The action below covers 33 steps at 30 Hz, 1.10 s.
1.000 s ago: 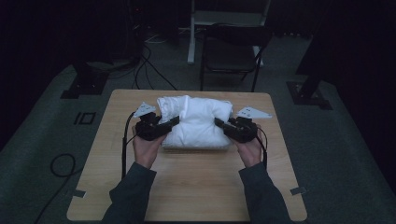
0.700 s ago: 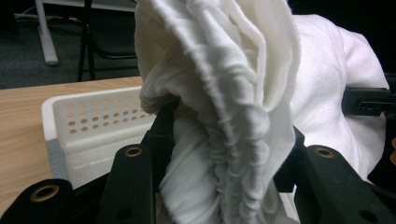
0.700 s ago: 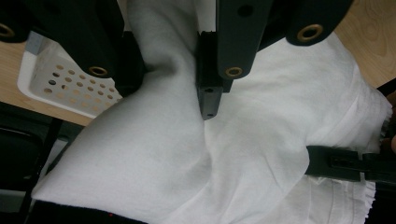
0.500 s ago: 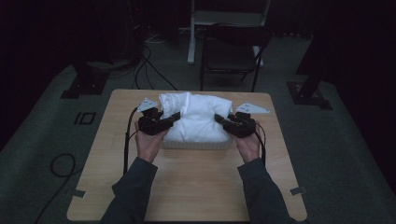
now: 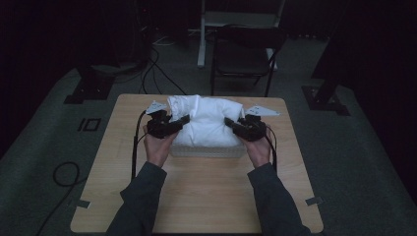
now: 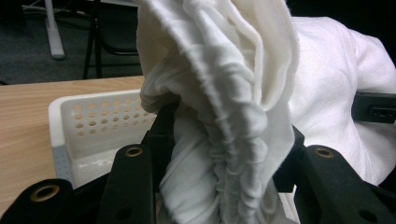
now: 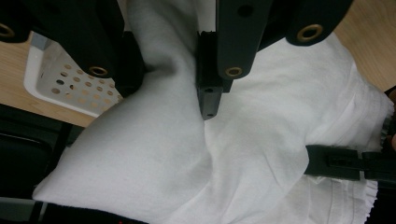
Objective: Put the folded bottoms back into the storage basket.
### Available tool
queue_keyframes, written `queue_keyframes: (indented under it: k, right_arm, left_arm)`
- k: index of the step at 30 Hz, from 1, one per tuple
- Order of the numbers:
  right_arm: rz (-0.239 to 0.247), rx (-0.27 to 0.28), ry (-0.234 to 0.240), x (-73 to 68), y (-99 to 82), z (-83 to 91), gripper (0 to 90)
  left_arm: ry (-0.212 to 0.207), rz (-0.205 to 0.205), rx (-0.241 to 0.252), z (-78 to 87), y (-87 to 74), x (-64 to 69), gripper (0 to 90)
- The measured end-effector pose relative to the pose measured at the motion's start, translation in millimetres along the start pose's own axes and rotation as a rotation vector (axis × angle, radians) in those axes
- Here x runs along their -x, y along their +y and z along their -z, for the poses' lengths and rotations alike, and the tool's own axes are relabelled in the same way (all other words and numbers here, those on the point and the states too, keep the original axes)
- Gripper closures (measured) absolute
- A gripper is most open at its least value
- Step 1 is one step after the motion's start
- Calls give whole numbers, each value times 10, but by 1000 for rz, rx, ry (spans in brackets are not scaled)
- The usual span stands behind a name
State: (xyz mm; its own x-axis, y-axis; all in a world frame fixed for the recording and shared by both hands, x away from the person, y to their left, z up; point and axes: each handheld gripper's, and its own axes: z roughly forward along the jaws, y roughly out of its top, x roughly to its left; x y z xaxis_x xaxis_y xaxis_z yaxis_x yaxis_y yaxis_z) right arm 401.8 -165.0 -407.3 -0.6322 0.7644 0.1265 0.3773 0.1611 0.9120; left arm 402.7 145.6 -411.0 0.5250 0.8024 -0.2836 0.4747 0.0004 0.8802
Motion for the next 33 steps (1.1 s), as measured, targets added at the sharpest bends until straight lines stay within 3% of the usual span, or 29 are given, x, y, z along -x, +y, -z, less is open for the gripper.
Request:
queue_keyframes:
  k: [33]
  right_arm:
    - [-33, -41, -27, 168, -7, -255, 709]
  left_arm:
    - [50, 21, -41, -256, 23, -118, 552]
